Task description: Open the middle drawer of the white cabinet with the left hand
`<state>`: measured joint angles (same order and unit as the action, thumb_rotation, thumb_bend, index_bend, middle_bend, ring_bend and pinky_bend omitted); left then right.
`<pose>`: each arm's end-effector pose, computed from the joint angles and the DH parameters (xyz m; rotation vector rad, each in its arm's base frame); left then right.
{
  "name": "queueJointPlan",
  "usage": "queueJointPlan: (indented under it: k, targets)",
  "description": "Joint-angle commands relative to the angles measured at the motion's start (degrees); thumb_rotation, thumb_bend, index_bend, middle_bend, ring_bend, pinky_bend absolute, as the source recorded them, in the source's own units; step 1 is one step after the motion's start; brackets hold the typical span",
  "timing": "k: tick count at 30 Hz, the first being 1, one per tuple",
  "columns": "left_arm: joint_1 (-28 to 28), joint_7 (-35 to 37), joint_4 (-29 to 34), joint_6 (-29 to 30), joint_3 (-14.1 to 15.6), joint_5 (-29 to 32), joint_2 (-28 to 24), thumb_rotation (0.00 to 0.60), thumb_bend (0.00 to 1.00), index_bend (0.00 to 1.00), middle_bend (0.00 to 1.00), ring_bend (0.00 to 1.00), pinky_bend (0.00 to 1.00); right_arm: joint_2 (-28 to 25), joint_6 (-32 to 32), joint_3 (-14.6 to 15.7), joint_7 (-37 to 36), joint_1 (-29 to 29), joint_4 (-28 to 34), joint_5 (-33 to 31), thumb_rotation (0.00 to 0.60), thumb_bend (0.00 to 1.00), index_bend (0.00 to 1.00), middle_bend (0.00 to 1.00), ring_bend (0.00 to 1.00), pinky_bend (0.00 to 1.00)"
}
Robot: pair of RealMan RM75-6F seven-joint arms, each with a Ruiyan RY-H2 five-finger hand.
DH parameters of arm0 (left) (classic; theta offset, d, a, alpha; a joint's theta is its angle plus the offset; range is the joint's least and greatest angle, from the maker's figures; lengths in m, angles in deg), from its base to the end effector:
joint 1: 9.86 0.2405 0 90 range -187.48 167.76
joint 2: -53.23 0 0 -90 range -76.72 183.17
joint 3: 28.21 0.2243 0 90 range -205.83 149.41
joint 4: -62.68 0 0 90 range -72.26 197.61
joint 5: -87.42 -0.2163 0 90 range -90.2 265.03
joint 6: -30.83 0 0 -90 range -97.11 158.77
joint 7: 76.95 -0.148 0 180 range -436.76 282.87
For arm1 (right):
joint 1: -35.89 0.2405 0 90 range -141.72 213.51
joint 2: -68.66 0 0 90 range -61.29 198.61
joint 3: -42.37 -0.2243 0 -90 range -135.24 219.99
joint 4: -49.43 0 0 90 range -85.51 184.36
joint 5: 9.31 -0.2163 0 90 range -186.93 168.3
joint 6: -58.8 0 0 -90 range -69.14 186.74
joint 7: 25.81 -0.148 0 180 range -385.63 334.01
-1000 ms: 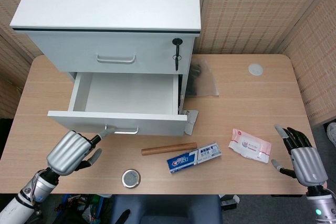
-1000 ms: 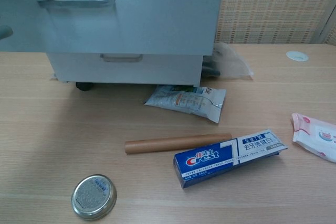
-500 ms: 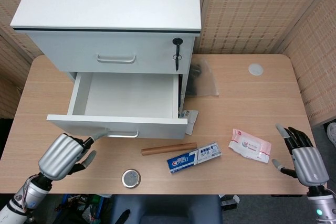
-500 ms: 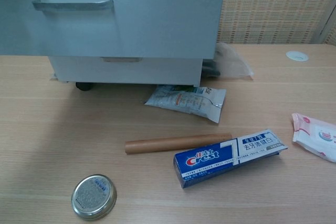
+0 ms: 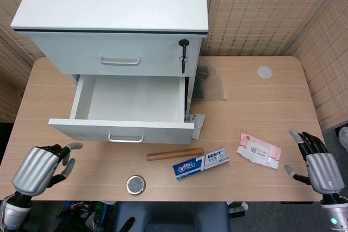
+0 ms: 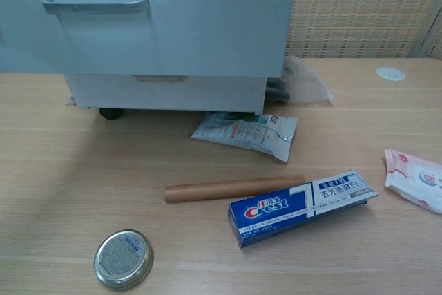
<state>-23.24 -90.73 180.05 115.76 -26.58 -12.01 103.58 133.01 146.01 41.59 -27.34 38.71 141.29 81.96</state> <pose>-0.1627 0.1825 0.1512 -1.7087 -0.6848 -1.0742 -0.2807 -0.1648 0.1336 1.4358 -0.9062 0.9450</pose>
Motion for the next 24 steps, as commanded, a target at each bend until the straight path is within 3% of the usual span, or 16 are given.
queueJointPlan:
  k: [1, 9, 18, 24]
  targets:
    - [3.23, -1.97, -2.88, 3.23, 0.11, 2.49, 3.06, 0.6, 0.49, 0.47, 0.67, 0.61, 0.74, 0.1, -0.21, 0.01, -0.25, 0.07, -0.21, -0.08, 0.6, 0.19, 0.0, 0.15, 0.09, 0.12]
    - [8.3, -7.53, -10.98, 7.69, -1.02, 9.02, 11.11, 0.6, 0.49, 0.6, 0.67, 0.61, 0.73, 0.35, -0.95, 0.09, -0.99, 0.4, -0.85, -0.09, 0.6, 0.19, 0.0, 0.16, 0.09, 0.12]
    - [11.04, -9.84, -16.95, 7.9, -0.72, 12.55, 17.4, 0.6, 0.49, 0.51, 0.66, 0.57, 0.56, -0.14, -2.66, 1.01, -1.98, 0.48, -0.11, -0.47, 0.6, 0.19, 0.03, 0.2, 0.1, 0.12]
    - [11.77, -9.99, -18.76, 8.1, -0.92, 12.63, 20.01, 0.6, 0.49, 0.49, 0.65, 0.55, 0.54, -0.24, -2.29, 1.02, -1.52, 0.35, 0.04, -0.26, 0.6, 0.19, 0.04, 0.21, 0.1, 0.12]
